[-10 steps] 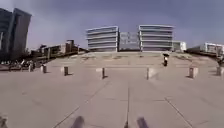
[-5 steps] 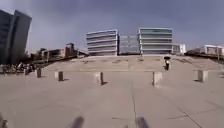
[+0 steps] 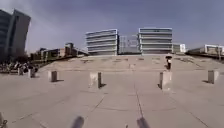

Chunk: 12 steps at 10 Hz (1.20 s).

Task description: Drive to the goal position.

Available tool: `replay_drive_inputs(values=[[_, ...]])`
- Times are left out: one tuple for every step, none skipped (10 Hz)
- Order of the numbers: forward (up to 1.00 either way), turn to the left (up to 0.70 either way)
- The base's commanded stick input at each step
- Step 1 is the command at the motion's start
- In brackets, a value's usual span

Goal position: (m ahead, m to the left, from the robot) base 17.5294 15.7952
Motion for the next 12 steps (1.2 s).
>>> replay_drive_inputs(values=[[0.97, 0.00], [0.97, 0.00], [0.97, 0.00], [0.97, 0.00], [0.97, 0.00], [0.97, 0.00], [0.97, 0.00], [0.97, 0.00], [0.97, 0.00], [0.97, 0.00], [0.97, 0.00], [0.97, 0.00]])
